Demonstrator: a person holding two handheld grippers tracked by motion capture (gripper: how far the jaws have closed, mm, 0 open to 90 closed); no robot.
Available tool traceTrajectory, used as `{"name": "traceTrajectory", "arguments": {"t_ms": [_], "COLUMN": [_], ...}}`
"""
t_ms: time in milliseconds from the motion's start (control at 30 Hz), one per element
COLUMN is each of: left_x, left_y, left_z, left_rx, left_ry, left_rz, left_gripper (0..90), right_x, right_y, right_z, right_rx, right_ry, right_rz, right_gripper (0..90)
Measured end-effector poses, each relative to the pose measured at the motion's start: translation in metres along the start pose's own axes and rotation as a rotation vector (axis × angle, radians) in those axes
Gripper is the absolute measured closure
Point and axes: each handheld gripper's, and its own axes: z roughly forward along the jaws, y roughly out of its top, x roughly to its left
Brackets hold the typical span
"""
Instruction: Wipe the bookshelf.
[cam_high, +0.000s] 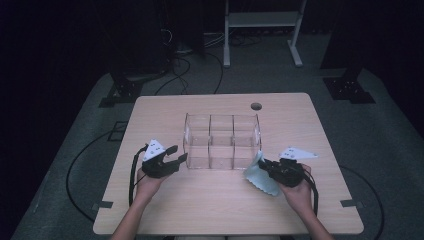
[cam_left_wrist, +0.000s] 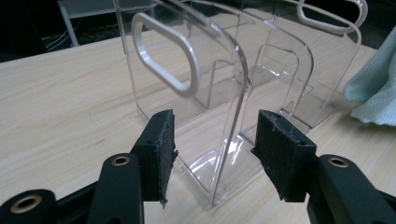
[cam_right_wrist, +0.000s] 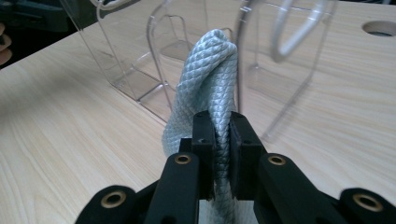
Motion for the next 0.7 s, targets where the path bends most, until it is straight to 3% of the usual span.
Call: {"name": "traceTrajectory", "arguments": {"t_ms": [367,700], "left_x": [-0.001,-0.002], "left_y": [-0.014,-0.021], "left_z": [-0.008,-0.012], "left_rx": [0.008,0.0], "left_ry": [0.006,0.003], "left_rz": [-0.011,-0.017], "left_gripper": [43.9,42.5], "right_x": [-0.037,-0.08], "right_y": [-0.01,-0.004], "right_z": [-0.026,-0.033], "right_rx": [0.005,0.046], "right_ry": [-0.074,-0.191], "right_rz": [0.077,0.108], "right_gripper": [81.8,81.7]}}
